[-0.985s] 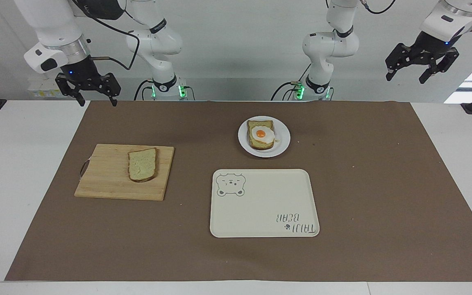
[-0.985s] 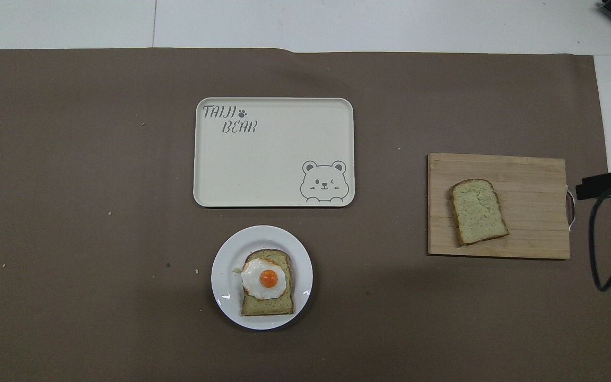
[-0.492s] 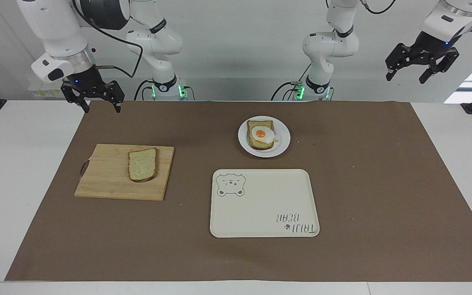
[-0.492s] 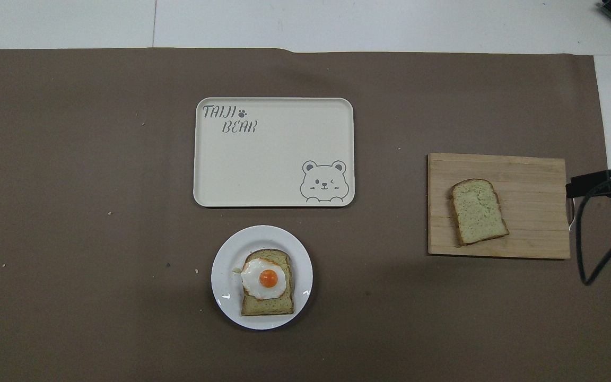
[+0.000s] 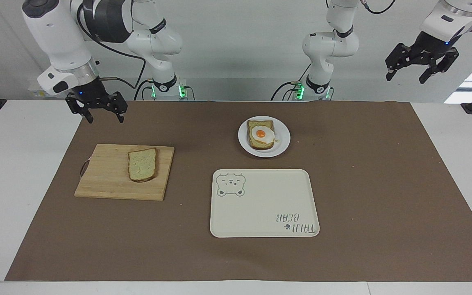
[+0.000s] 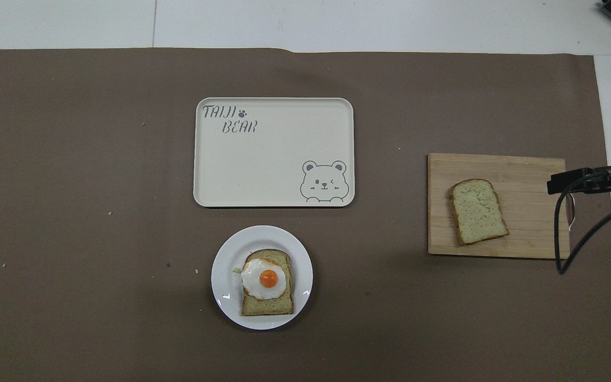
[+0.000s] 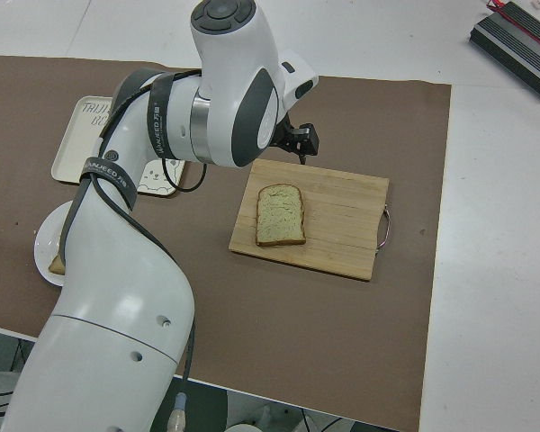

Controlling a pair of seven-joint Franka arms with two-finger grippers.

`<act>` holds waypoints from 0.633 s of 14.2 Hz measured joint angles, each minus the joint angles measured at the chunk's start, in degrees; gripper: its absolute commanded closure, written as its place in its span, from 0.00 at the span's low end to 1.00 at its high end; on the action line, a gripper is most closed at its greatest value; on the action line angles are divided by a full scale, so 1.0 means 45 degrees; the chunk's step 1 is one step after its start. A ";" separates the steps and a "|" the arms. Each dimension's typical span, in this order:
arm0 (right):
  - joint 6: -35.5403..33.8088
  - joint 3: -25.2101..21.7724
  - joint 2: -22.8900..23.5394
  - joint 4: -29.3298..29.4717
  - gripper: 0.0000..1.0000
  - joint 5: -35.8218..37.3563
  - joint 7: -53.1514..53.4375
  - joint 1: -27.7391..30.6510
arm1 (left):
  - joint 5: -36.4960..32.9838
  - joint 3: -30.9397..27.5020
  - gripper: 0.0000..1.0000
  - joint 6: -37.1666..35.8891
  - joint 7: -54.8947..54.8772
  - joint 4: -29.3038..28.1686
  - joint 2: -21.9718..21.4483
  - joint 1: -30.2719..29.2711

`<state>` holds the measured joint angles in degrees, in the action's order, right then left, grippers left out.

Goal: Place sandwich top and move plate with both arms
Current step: 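Reach the right gripper to the bread slice on the cutting board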

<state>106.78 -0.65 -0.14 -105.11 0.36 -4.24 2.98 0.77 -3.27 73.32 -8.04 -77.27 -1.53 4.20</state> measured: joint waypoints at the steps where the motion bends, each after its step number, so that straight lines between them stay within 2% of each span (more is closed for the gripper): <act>1: 0.0180 -0.0002 0.0238 -0.0006 0.00 -0.0001 0.0000 0.0011 | 0.0000 0.0000 0.00 0.0000 0.0000 0.0000 0.0000 0.0000; 5: 0.0810 -0.0020 0.0947 -0.0015 0.00 -0.0002 -0.0011 0.0113 | 0.0000 0.0000 0.00 0.0000 0.0000 -0.0001 0.0000 0.0000; 9: 0.1088 -0.0052 0.1176 -0.0269 0.00 -0.0002 -0.0153 0.0445 | 0.0000 0.0000 0.00 0.0000 0.0000 -0.0002 -0.0001 0.0000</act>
<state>111.67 -0.88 5.15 -106.32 0.35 -4.93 4.98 0.77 -3.27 73.32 -8.04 -77.28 -1.53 4.20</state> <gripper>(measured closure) 0.000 0.000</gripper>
